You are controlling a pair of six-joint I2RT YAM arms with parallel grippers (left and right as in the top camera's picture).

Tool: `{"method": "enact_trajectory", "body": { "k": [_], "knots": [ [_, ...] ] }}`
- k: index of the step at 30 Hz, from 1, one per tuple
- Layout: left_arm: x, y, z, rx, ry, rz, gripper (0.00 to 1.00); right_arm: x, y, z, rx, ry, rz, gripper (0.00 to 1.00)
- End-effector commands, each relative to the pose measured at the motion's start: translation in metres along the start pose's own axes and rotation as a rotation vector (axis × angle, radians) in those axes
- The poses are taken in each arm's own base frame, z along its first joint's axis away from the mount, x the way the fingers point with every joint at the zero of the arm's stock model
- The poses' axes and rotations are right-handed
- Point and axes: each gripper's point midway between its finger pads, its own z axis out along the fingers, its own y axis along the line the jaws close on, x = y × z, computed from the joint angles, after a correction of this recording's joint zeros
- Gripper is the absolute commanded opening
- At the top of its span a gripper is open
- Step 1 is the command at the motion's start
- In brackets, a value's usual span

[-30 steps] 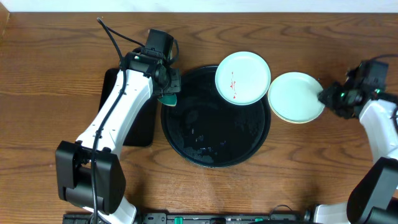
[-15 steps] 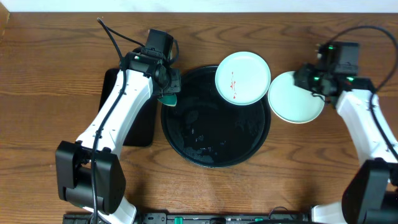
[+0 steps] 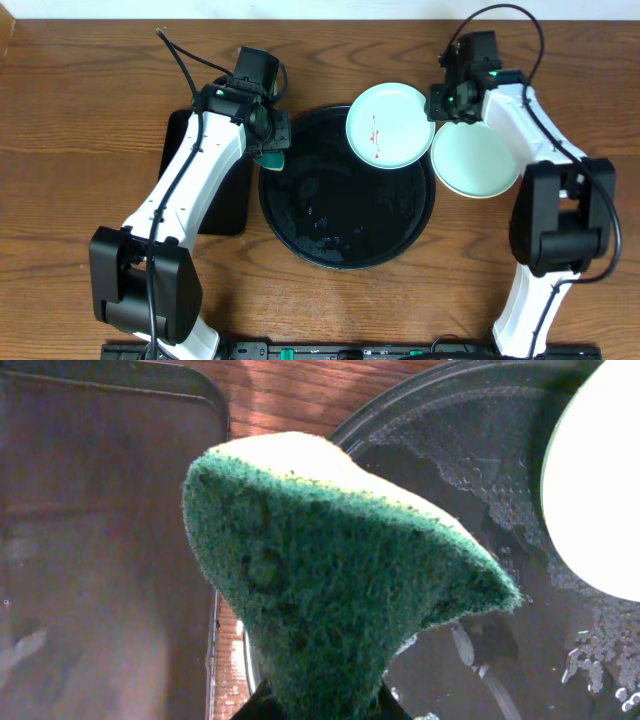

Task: Clean dirty plates on tray and stack at the side
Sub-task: 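Move the right gripper to grip the rim of the red-marked plate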

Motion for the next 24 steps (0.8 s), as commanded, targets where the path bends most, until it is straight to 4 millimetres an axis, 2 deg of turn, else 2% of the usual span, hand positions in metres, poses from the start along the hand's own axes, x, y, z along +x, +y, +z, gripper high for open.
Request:
{"method": "enact_trajectory", "body": {
  "k": [1, 4, 6, 8, 16, 17, 19, 21, 24],
  "knots": [
    [-0.002, 0.002, 0.004, -0.007, 0.004, -0.004, 0.08, -0.001, -0.001, 0.008, 0.011, 0.009, -0.034, 0.35],
    [-0.002, 0.002, 0.004, -0.008, 0.005, -0.004, 0.08, 0.005, -0.001, 0.01, 0.013, 0.034, -0.034, 0.24],
    [-0.002, 0.002, 0.004, -0.008, 0.005, -0.004, 0.08, 0.009, 0.001, 0.01, 0.008, 0.047, -0.035, 0.11],
    [-0.002, 0.002, 0.004, -0.008, 0.005, -0.004, 0.08, 0.011, 0.006, 0.01, -0.005, 0.058, -0.039, 0.02],
    [-0.002, 0.002, 0.004, -0.008, 0.005, -0.004, 0.08, 0.033, 0.043, -0.001, -0.053, 0.131, -0.093, 0.01],
    [-0.002, 0.002, 0.004, -0.008, 0.005, -0.004, 0.08, 0.04, 0.059, -0.007, -0.064, 0.148, -0.124, 0.01],
    [-0.002, 0.002, 0.004, -0.008, 0.005, -0.004, 0.08, 0.049, 0.077, -0.013, -0.074, 0.169, -0.159, 0.01],
    [-0.002, 0.002, 0.004, -0.008, 0.005, -0.004, 0.08, 0.059, 0.09, -0.017, -0.078, 0.195, -0.165, 0.01],
    [-0.002, 0.002, 0.004, -0.008, 0.005, -0.004, 0.08, 0.08, 0.105, -0.016, -0.062, 0.259, -0.082, 0.01]
  ]
}}
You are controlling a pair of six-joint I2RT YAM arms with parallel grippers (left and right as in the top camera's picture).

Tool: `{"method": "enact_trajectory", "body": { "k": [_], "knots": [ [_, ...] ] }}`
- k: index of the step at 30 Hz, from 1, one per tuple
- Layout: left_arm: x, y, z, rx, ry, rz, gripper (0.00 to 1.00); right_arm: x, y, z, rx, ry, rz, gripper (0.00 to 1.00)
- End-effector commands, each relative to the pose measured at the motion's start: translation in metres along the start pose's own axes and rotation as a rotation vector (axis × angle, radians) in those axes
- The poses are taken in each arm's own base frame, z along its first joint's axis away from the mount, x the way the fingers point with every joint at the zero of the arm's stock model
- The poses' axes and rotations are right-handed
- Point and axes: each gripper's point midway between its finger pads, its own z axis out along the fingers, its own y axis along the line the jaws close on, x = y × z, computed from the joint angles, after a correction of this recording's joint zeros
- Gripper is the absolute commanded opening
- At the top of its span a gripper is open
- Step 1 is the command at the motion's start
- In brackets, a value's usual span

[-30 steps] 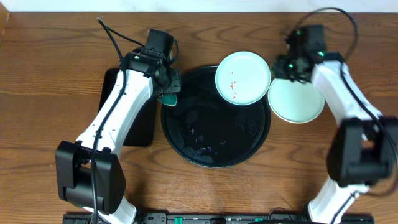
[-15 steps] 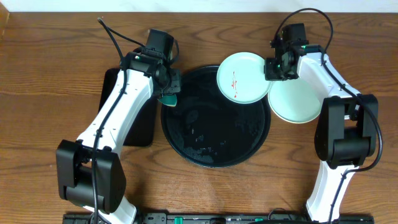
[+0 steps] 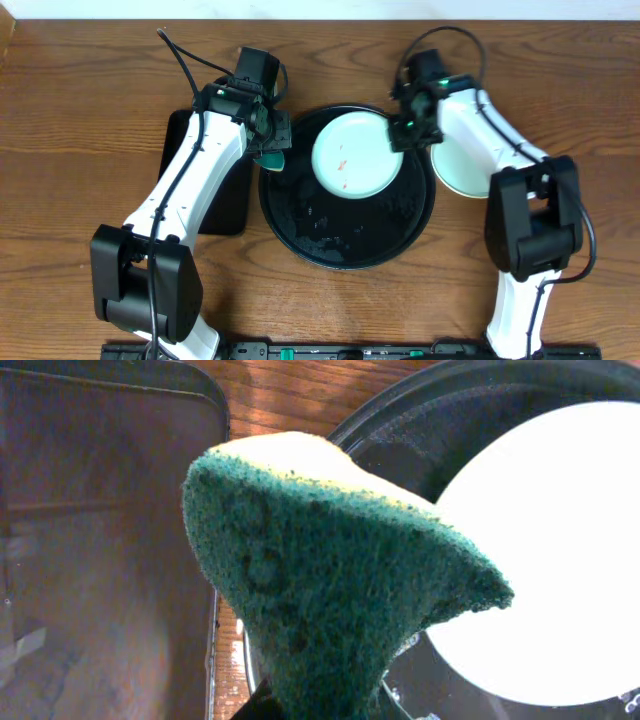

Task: Clean dirty plates on tray and stack at the side
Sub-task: 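Move the right gripper to grip the rim of the red-marked plate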

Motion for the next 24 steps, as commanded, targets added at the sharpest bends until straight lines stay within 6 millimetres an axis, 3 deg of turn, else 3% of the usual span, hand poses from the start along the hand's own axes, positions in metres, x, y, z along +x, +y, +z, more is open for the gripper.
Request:
{"method": "enact_trajectory", "body": {
  "k": [1, 5, 12, 24],
  "knots": [
    [-0.003, 0.002, 0.002, -0.006, -0.001, -0.004, 0.08, 0.006, 0.03, -0.011, -0.019, 0.005, 0.072, 0.01],
    [-0.003, 0.002, 0.002, -0.006, 0.0, -0.004, 0.08, 0.024, 0.04, 0.002, 0.004, 0.059, 0.143, 0.01],
    [-0.003, 0.002, 0.002, -0.007, 0.0, -0.004, 0.08, 0.053, 0.031, 0.022, 0.029, 0.134, 0.17, 0.07],
    [-0.003, 0.002, 0.002, -0.006, 0.001, -0.003, 0.08, 0.079, 0.037, 0.036, -0.003, 0.205, 0.321, 0.09]
  ]
}}
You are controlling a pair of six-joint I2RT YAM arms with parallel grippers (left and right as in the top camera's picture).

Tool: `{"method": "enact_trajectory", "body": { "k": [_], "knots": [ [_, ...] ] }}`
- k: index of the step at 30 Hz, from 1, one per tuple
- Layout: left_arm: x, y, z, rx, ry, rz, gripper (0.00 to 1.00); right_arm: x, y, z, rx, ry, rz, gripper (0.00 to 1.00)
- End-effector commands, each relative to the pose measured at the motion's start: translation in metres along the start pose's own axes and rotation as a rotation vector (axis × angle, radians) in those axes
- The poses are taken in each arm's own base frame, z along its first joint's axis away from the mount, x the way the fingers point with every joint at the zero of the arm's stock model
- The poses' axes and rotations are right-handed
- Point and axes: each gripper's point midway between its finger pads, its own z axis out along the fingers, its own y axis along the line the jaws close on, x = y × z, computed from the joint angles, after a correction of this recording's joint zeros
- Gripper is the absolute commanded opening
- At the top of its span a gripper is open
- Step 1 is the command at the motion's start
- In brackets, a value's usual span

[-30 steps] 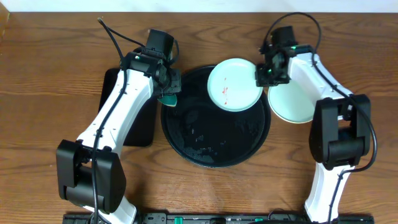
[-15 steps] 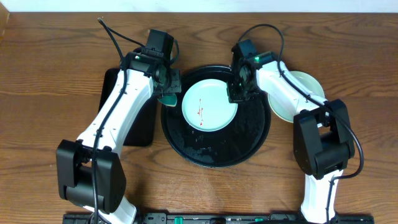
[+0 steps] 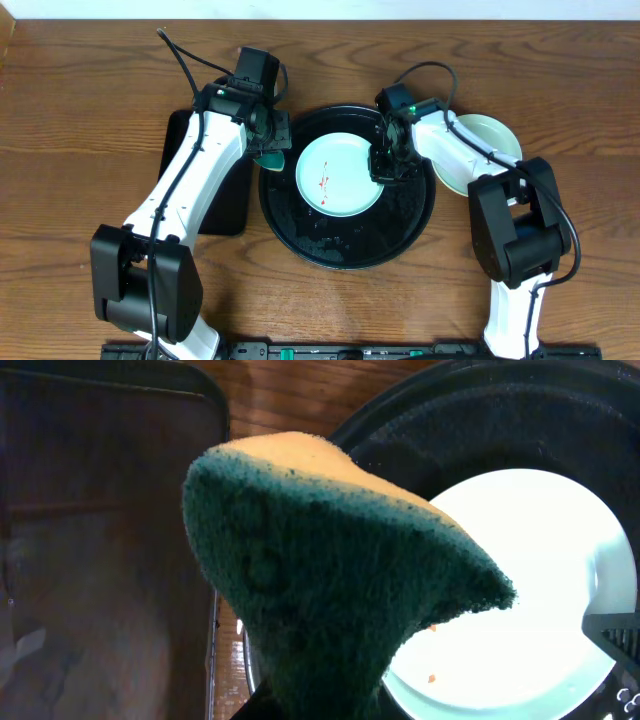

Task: Clean dirty plates on tray and stack at the side
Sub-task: 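Move the right gripper to grip the rim of the red-marked plate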

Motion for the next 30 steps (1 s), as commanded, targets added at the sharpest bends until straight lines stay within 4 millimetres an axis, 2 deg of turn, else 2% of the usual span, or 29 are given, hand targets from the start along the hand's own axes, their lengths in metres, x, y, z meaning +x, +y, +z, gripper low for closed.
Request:
{"method": "enact_trajectory", "body": {
  "k": [1, 2, 5, 11, 17, 23, 27, 30],
  "knots": [
    [-0.003, 0.002, 0.002, -0.007, 0.0, -0.004, 0.08, 0.013, -0.003, 0.011, 0.006, 0.026, 0.092, 0.06],
    [-0.003, 0.002, 0.002, -0.006, 0.001, -0.004, 0.08, 0.015, -0.005, 0.013, 0.007, 0.028, 0.104, 0.01],
    [0.001, 0.001, 0.004, 0.001, 0.018, 0.001, 0.08, 0.018, -0.008, 0.02, 0.007, 0.028, 0.125, 0.01],
    [0.02, -0.02, 0.012, 0.133, 0.101, 0.116, 0.08, 0.017, -0.008, 0.02, -0.001, 0.028, 0.125, 0.01],
    [0.039, -0.026, 0.029, 0.129, 0.152, 0.16, 0.08, 0.017, -0.005, 0.02, -0.016, 0.029, 0.098, 0.01],
    [0.045, -0.056, 0.062, 0.147, 0.161, 0.218, 0.08, 0.028, -0.01, 0.02, 0.003, 0.073, 0.038, 0.01],
    [0.061, -0.074, 0.085, 0.146, 0.204, 0.254, 0.08, 0.035, -0.013, 0.019, 0.014, 0.103, -0.024, 0.01],
    [0.071, -0.078, 0.099, 0.126, 0.235, 0.258, 0.08, 0.035, -0.013, 0.019, 0.012, 0.101, -0.049, 0.01]
  ]
}}
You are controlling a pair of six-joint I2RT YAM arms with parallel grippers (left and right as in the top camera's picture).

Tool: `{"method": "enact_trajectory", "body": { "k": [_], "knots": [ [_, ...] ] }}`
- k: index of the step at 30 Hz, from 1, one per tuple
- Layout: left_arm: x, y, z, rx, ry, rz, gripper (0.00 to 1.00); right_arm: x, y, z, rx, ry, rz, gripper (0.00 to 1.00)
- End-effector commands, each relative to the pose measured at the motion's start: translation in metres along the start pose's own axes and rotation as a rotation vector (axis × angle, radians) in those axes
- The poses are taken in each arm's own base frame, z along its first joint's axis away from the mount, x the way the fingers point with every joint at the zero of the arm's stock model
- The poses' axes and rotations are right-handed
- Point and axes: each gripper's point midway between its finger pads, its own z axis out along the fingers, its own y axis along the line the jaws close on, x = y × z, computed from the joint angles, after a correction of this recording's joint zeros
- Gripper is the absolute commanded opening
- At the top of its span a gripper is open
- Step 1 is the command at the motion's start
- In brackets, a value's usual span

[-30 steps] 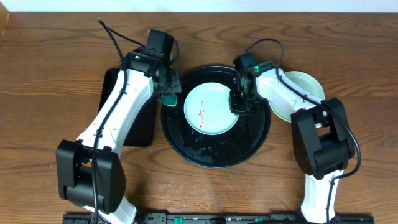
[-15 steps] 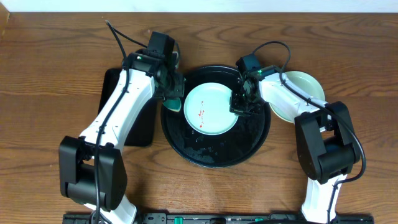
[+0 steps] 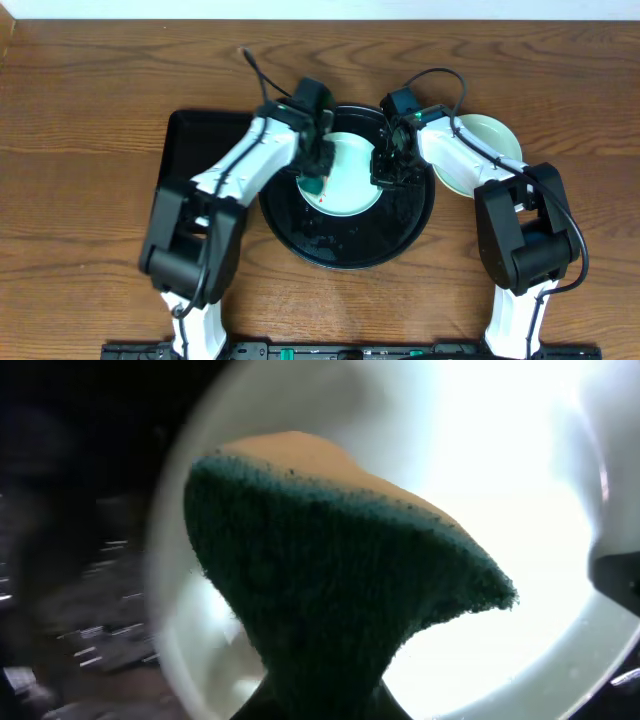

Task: Clean dirty plates on tray and stack at the side
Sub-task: 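Move the right gripper to grip the rim of the red-marked plate, then scrub the red-marked plate with the sponge in the left gripper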

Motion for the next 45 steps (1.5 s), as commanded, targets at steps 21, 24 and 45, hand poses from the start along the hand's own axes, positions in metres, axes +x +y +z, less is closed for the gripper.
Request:
{"method": "enact_trajectory", "body": {
  "k": [21, 24, 45],
  "knots": [
    [-0.022, -0.034, 0.042, 0.098, -0.072, 0.085, 0.08, 0.018, -0.009, 0.021, 0.043, 0.066, -0.085, 0.01],
    [-0.049, -0.004, 0.041, -0.086, -0.191, 0.081, 0.08, 0.018, -0.009, 0.021, 0.043, 0.067, -0.085, 0.01],
    [0.009, -0.041, 0.048, 0.166, 0.065, 0.056, 0.08, 0.018, -0.01, 0.021, 0.05, 0.065, -0.087, 0.01]
  ]
}}
